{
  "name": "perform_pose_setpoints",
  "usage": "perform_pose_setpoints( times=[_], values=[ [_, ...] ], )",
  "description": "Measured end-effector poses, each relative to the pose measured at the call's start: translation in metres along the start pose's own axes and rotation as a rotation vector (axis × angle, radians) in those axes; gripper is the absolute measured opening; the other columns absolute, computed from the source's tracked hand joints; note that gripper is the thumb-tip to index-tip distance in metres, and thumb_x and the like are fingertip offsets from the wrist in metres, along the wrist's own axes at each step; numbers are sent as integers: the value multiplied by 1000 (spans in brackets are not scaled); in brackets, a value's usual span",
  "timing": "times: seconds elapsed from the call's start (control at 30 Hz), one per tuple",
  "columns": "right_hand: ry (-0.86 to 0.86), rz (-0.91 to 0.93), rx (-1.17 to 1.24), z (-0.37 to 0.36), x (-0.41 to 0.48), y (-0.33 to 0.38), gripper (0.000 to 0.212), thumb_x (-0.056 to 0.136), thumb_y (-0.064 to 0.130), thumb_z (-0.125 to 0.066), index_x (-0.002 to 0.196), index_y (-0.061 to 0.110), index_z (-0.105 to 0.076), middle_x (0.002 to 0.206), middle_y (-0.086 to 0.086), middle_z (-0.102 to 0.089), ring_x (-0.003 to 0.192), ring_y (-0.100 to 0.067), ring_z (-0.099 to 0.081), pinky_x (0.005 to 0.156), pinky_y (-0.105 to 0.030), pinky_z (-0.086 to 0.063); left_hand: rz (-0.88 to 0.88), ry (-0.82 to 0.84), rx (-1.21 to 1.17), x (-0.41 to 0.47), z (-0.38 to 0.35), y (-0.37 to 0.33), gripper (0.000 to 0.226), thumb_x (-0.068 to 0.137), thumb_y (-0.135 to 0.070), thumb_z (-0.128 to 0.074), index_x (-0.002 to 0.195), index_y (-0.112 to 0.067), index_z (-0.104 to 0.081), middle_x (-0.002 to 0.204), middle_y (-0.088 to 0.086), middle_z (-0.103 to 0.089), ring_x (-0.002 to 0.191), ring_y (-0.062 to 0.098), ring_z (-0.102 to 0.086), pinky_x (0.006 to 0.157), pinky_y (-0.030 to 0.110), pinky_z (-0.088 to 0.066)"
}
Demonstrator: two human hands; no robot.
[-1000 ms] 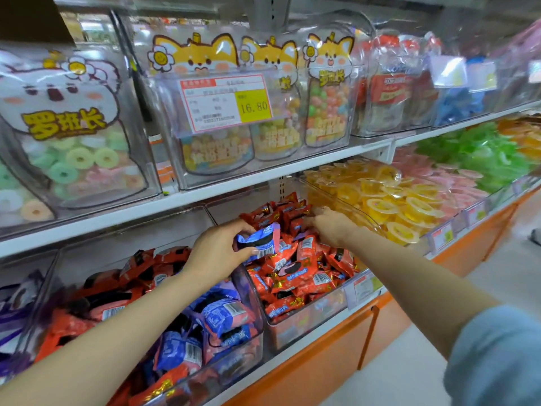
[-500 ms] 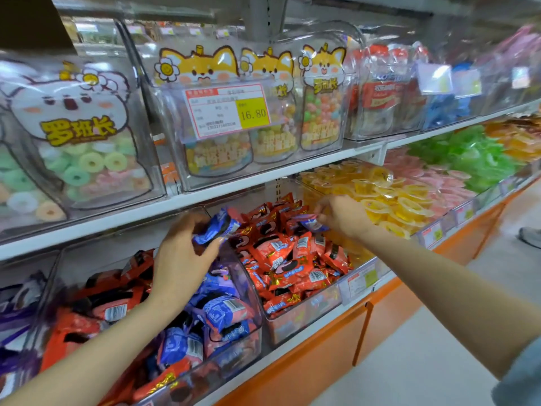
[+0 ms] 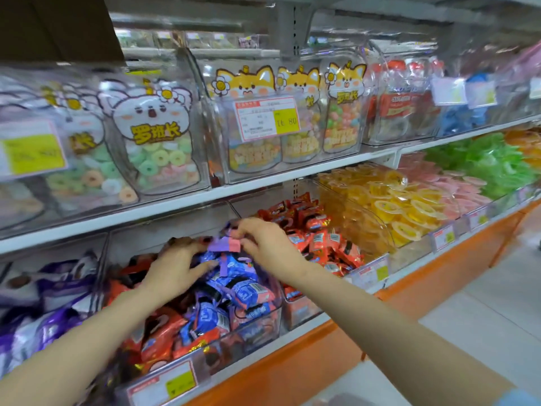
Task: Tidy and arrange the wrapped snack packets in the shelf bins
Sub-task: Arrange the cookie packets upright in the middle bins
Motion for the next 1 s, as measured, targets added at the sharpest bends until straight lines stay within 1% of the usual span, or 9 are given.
perform_pose_setpoints(
  times=[0.1, 0.23, 0.37, 0.47, 0.53, 0.63, 0.7, 0.87, 1.0],
  values=[
    [166, 8, -261, -19, 5, -1, 28, 83, -2, -49, 108, 7, -60, 108, -11, -65, 104, -29, -58, 110, -48, -21, 12, 155, 15, -7, 10, 11, 55, 88, -49, -54, 133, -18, -46, 133, 5, -53, 122, 23, -50, 91, 25, -38],
    [285, -11, -592, -21, 9, 0, 38, 89, 9, -43, 125, 19, -49, 119, -7, -58, 125, -25, -39, 111, -60, -2, -4, 200, 13, -25, 19, 28, 91, 66, -81, -34, 131, -20, -47, 131, 6, -54, 120, 23, -52, 96, 29, -41],
    [352, -71, -639, -17, 12, 7, 36, 97, 24, -38, 132, 21, -45, 132, -7, -51, 133, -24, -33, 109, -62, 2, 5, 94, 213, -43, 37, 44, 63, 82, -58, -57, 134, -23, -45, 133, 2, -53, 126, 20, -45, 100, 30, -37],
    [245, -180, -535, -17, 12, 22, 35, 96, 30, -43, 129, 24, -52, 129, -7, -55, 131, -27, -34, 112, -59, -1, 18, 157, 502, -60, 47, 55, 73, 78, -65, -55, 137, -26, -39, 134, -1, -51, 127, 19, -42, 106, 32, -25],
    [140, -204, -435, -23, 7, 38, 32, 93, 26, -48, 124, 22, -56, 122, -7, -60, 125, -28, -38, 114, -54, -9, 51, 251, 542, -66, 49, 59, 78, 74, -69, -55, 137, -26, -38, 135, -2, -48, 129, 17, -39, 110, 37, -20],
    [76, -95, -274, -43, -6, 66, 28, 91, 17, -53, 116, 17, -63, 116, -8, -63, 114, -28, -45, 104, -41, -30, 59, 439, 515, -66, 50, 61, 83, 70, -70, -59, 137, -26, -38, 137, -2, -44, 132, 19, -33, 112, 46, -15],
    [106, -35, -173, -60, -15, 79, 25, 91, 12, -53, 112, 13, -66, 110, -10, -65, 107, -29, -49, 98, -36, -34, 59, 549, 559, -65, 51, 59, 91, 68, -69, -63, 141, -23, -33, 139, -1, -39, 135, 21, -28, 112, 49, -10],
    [291, 72, -219, -83, -30, 86, 24, 91, 11, -52, 110, 14, -68, 112, -4, -67, 107, -23, -50, 80, -29, -36, 11, 417, 594, -68, 44, 54, 72, 75, -47, -68, 134, -21, -36, 130, 2, -44, 125, 23, -38, 105, 41, -22],
    [429, 98, -396, -96, -32, 82, 33, 90, 21, -57, 122, 20, -61, 123, -2, -62, 115, -23, -47, 95, -31, -29, -15, 314, 553, -71, 44, 56, 65, 76, -42, -67, 130, -23, -35, 128, 3, -47, 121, 23, -42, 99, 38, -31]
  ],
)
Point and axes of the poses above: each hand's wrist, its own x-axis towards the middle knuckle, its own z-axis out of the back of the hand, y = z × x, the point moved 2 cm from there along x, towards the middle knuckle
